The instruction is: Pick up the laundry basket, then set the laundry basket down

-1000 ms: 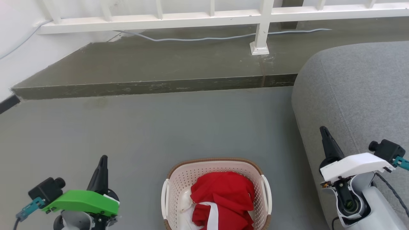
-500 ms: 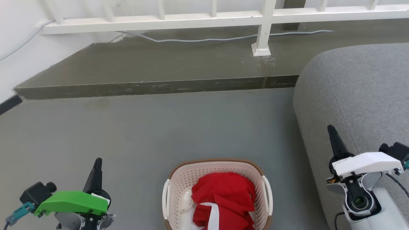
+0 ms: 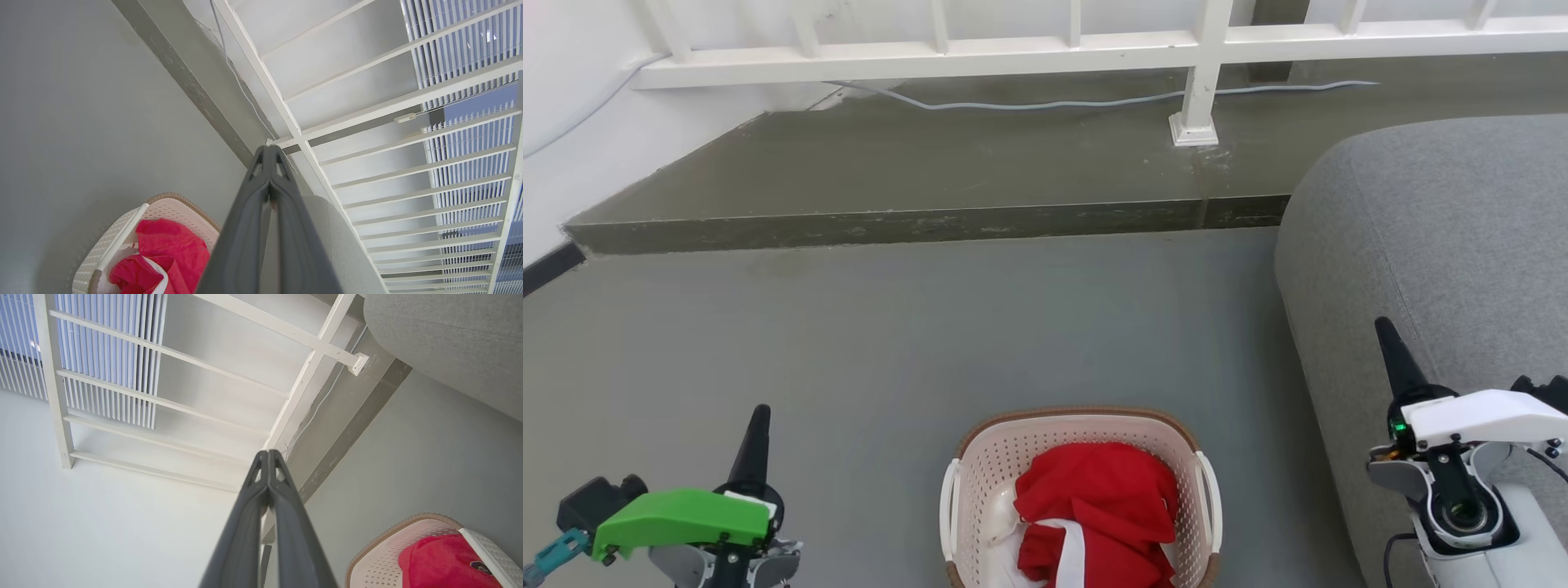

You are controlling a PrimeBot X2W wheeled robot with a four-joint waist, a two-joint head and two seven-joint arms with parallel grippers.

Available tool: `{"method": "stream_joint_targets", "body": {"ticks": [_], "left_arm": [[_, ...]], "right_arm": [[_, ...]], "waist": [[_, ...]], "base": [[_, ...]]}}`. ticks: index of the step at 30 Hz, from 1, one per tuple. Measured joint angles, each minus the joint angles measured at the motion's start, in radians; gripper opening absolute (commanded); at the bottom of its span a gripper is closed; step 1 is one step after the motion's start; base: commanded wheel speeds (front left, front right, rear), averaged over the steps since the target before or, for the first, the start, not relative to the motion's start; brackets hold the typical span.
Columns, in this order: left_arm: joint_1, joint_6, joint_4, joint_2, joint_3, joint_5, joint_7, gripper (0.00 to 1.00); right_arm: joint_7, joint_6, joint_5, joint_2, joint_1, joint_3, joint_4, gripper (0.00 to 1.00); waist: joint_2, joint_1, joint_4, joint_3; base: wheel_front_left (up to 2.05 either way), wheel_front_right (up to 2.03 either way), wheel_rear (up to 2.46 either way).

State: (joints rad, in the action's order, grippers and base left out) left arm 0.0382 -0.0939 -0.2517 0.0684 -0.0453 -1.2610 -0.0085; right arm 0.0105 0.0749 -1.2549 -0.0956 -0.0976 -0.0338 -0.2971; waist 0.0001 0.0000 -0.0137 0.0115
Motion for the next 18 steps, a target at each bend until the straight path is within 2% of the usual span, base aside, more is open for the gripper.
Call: {"method": "stream_joint_targets", "body": {"ticks": [18], "left_arm": [[0.004,-0.013,-0.015,-0.015,0.058,-0.2,0.061,0.0]], "right_arm": [[-0.061,0.022,-0.203,0.028,0.004,0.088,0.005,0.0]], "waist": [[0.0,0.0,0.008,-0.005]], "base": [[0.0,0.0,0.0]]}}
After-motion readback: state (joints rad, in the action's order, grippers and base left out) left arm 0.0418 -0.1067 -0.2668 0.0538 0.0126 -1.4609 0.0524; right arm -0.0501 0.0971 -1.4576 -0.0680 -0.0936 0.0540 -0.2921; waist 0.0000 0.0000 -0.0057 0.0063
